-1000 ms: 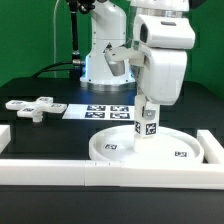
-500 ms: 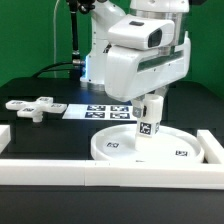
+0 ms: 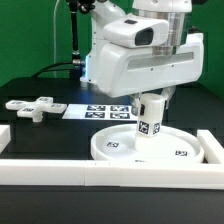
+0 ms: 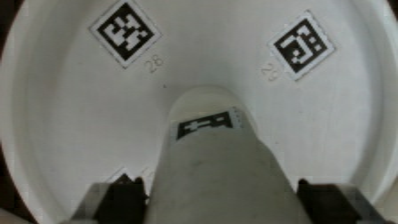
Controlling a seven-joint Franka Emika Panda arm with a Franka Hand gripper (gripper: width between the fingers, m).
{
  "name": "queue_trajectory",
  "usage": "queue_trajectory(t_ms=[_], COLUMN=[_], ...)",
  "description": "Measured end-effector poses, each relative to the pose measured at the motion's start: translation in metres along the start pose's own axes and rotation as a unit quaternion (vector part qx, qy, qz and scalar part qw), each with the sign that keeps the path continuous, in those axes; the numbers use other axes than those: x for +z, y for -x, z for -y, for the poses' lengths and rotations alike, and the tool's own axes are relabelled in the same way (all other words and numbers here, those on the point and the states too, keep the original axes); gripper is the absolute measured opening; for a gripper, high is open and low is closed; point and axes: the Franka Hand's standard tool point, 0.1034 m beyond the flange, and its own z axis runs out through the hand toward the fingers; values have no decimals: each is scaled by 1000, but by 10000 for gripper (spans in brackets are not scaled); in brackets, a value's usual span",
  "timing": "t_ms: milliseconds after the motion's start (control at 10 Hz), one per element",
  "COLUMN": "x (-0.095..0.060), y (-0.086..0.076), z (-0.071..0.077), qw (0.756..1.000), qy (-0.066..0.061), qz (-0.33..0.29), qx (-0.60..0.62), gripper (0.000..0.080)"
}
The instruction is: Assemble round table
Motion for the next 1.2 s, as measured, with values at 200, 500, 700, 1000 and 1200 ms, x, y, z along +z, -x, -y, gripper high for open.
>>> queue_trajectory(t_ms=[200, 500, 700, 1000, 1200], x=[1, 2, 3, 2, 2], y=[3, 5, 4, 2, 1], z=[-6, -5, -2, 2, 3], qw=[995, 962, 924, 877, 847], qy=[-20, -47, -55, -59, -63], qz=[-18, -27, -21, -14, -10], qx=[99, 268, 378, 477, 528], gripper=[409, 409, 409, 409, 409])
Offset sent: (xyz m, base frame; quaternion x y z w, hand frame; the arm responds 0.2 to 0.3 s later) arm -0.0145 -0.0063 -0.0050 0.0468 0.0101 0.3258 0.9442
